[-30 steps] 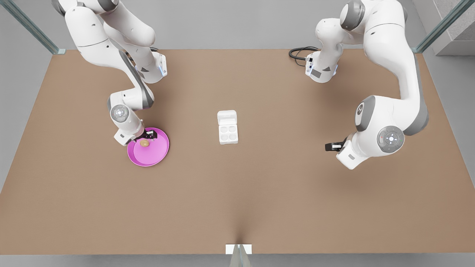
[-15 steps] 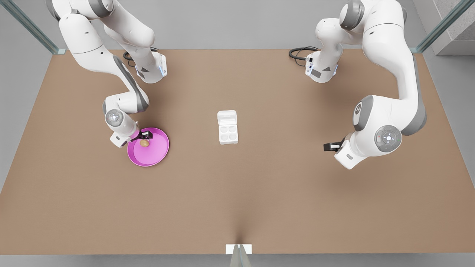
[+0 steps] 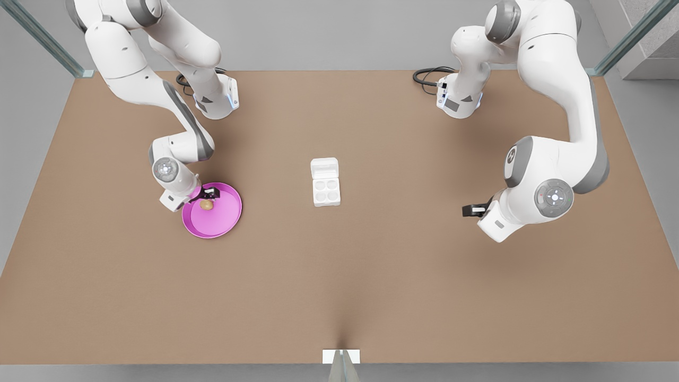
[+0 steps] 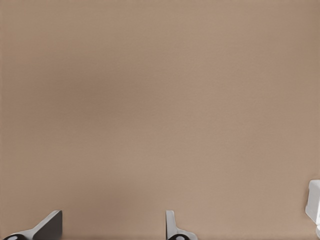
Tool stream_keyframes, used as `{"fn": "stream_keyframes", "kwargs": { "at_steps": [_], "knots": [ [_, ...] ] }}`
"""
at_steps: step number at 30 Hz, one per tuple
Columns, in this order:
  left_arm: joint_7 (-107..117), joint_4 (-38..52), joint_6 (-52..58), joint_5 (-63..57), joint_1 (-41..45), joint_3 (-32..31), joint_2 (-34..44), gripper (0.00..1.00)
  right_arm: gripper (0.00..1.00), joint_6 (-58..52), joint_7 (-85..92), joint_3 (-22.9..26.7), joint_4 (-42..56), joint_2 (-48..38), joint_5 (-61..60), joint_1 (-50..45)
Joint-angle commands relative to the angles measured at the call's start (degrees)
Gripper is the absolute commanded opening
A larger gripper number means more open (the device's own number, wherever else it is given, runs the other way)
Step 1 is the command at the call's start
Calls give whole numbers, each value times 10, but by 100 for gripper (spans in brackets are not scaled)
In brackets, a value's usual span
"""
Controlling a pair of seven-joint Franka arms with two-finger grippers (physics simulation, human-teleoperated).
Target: Pack egg into the box and close the box lid
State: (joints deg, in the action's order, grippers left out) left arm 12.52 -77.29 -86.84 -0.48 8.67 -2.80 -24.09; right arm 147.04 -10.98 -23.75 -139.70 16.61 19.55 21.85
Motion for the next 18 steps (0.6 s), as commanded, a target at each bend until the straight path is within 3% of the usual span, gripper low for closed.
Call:
{"fn": "stream_keyframes", "kwargs": {
  "at_steps": [1, 18],
  "knots": [
    [1, 0, -1, 0, -1, 0, 1, 100, 100, 1, 8, 0, 0, 3, 0, 0],
    [-2, 0, -2, 0, -1, 0, 2, 100, 100, -1, 8, 0, 25, 35, -2, 4]
  ]
}}
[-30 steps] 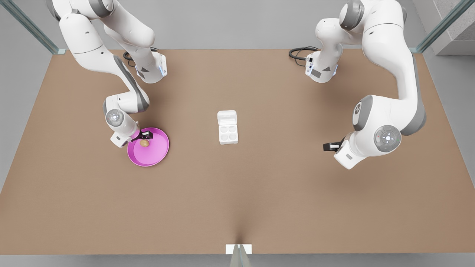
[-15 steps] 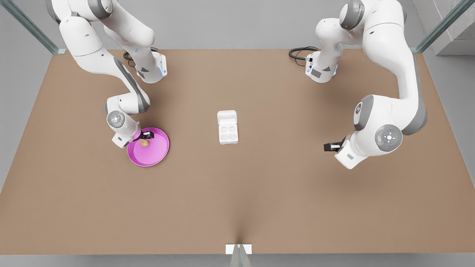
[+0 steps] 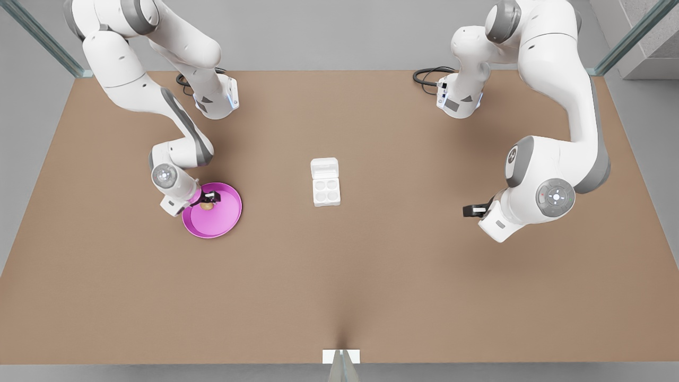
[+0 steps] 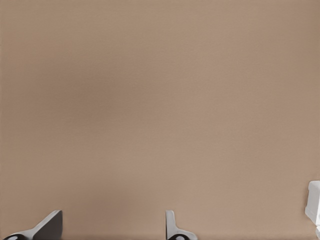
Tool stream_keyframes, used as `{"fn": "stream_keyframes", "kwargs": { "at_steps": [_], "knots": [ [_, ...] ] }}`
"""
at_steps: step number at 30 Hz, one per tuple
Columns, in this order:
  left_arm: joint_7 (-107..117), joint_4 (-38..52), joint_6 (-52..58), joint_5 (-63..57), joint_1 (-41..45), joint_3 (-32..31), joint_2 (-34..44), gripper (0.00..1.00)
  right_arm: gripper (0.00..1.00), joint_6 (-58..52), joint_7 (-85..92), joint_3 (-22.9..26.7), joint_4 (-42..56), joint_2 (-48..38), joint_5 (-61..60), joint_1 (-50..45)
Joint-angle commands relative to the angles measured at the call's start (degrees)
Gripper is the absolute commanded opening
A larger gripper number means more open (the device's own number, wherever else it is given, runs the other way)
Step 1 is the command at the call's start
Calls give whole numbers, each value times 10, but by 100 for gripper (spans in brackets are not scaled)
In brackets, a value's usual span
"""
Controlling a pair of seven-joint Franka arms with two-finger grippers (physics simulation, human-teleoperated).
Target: Pack egg into the box and close the box lid
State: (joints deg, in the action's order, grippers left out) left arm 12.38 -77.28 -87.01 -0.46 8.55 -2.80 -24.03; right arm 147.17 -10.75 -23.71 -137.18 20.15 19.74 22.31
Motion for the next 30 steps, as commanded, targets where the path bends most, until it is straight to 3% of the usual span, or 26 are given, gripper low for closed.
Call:
{"fn": "stream_keyframes", "kwargs": {
  "at_steps": [1, 6, 7, 8, 9, 12, 14, 24, 30],
  "knots": [
    [-1, 0, 0, -1, 1, 0, 0, 100, 100, -2, 6, 0, 0, 2, -4, -1],
    [-1, 0, 0, -1, 1, 0, 0, 100, 100, -2, 9, 0, 0, 15, -2, 1],
    [-1, 0, 0, -1, 1, 0, 0, 100, 95, -2, 9, 1, 0, 17, -1, 3],
    [-1, 0, 0, -1, 1, 0, 0, 100, 79, -1, 10, 0, 0, 17, -1, 3],
    [-1, 0, 0, -1, 1, 0, 1, 100, 72, -1, 9, 0, 0, 17, -1, 3],
    [-1, -1, 0, -1, 1, 0, 0, 100, 66, -1, 9, 0, 0, 17, -1, 1],
    [-1, -1, 0, -1, 1, 0, 1, 100, 50, -2, 9, 1, 0, 16, -1, 3],
    [-1, -1, 0, -1, 1, 1, 0, 100, 46, -7, 8, 0, 1, 2, -2, 4],
    [-1, -1, 0, -1, 1, 0, 0, 100, 46, -57, 1, -12, 61, -6, -24, -10]
  ]
}}
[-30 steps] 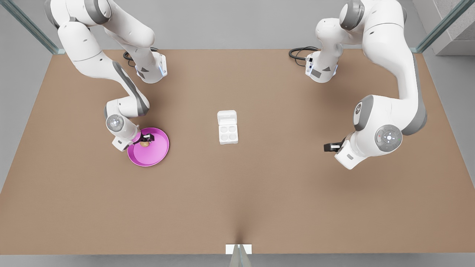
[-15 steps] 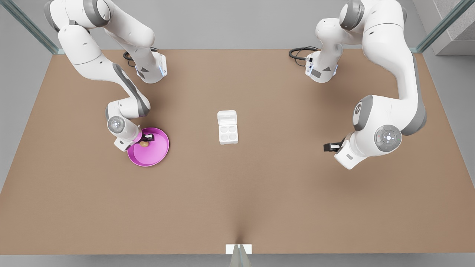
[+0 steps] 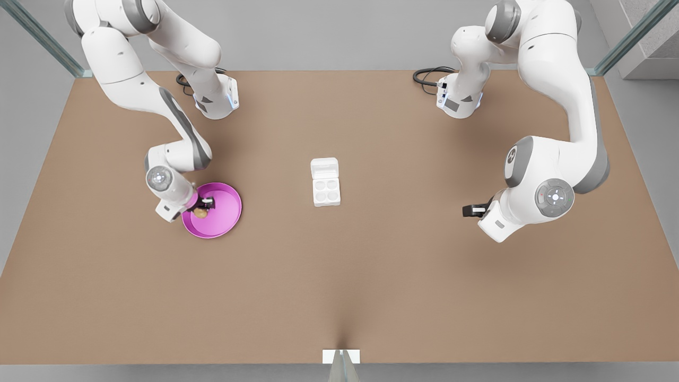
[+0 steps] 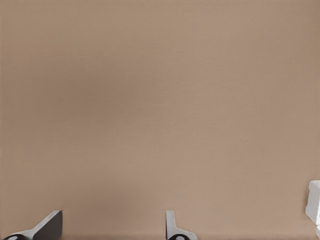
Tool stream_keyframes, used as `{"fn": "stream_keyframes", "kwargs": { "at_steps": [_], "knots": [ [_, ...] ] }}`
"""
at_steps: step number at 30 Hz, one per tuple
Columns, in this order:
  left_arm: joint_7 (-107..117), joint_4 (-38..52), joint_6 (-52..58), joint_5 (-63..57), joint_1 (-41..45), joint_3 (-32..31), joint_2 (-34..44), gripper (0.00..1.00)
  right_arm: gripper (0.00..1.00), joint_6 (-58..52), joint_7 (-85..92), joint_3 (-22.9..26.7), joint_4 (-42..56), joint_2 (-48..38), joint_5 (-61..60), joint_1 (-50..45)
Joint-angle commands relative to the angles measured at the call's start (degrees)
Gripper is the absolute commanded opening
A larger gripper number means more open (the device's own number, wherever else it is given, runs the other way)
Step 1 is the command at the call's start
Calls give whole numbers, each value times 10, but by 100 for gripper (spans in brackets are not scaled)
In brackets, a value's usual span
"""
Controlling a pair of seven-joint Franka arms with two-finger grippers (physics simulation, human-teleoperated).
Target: Pack egg into the box and close the box lid
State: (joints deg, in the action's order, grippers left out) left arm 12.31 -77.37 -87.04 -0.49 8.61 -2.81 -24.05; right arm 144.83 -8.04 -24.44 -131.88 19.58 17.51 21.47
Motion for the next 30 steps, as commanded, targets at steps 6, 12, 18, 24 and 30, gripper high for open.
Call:
{"fn": "stream_keyframes", "kwargs": {
  "at_steps": [6, 12, 18, 24, 30],
  "knots": [
    [1, 0, 0, 0, 0, 0, 1, 100, 46, -66, -45, 11, 68, 7, -125, -138],
    [1, 0, -1, 0, 0, 0, 1, 100, 46, -108, -87, 228, 158, 39, -258, -473],
    [1, 0, -1, 0, 0, 0, 1, 100, 47, -216, -188, 347, 297, 101, -314, -673],
    [2, 0, 0, 0, 0, 0, 1, 100, 47, -276, -261, 369, 416, 168, -333, -735],
    [1, 0, -1, 0, 0, 0, 1, 100, 48, -269, -266, 364, 366, 159, -334, -753]
  ]
}}
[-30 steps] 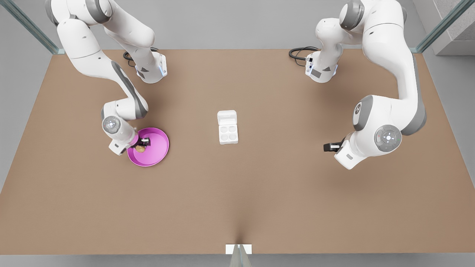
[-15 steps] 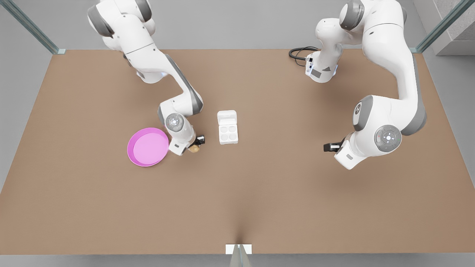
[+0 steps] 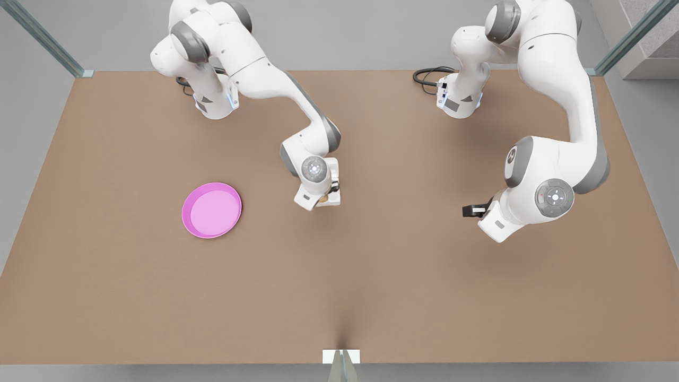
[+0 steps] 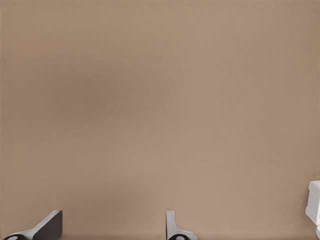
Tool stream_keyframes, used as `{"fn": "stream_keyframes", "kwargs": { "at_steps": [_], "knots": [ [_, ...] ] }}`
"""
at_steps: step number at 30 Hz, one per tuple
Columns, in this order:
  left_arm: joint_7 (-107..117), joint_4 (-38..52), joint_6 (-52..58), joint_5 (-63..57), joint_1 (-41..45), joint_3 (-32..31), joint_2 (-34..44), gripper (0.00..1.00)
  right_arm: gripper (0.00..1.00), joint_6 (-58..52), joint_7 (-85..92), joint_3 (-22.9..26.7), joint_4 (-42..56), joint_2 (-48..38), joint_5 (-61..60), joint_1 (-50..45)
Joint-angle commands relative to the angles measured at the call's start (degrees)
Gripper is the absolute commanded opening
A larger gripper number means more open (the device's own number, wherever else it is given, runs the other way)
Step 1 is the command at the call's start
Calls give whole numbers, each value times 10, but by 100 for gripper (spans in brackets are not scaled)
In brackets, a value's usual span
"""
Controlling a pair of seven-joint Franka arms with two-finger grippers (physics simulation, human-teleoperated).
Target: Pack egg into the box and close the box lid
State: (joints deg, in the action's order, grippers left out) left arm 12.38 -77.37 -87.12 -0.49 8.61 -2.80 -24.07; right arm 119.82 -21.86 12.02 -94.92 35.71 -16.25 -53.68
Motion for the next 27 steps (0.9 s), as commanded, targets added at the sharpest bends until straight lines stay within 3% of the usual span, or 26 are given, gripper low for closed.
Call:
{"fn": "stream_keyframes", "kwargs": {
  "at_steps": [1, 17, 18, 19, 24, 27],
  "knots": [
    [0, 0, 0, 0, 0, 0, 1, 100, 47, -19, -135, -2, -3, -2, 1, -8],
    [0, 0, 1, 0, 0, 0, 1, 100, 48, 4, -135, 4, -8, 22, -9, -16],
    [0, 0, 0, 0, 0, 0, 1, 100, 79, 4, -135, 4, -7, 22, -9, -16],
    [0, 0, 0, 0, 0, 0, 1, 100, 100, 4, -133, 3, -7, 20, -9, -17],
    [0, 0, 0, 0, 0, 0, 1, 100, 100, -2, -133, 1, -10, -9, -10, -1],
    [21, -3, 14, 15, 4, -10, 16, 100, 100, -11, -60, -2, -86, -104, 20, 97]
  ]
}}
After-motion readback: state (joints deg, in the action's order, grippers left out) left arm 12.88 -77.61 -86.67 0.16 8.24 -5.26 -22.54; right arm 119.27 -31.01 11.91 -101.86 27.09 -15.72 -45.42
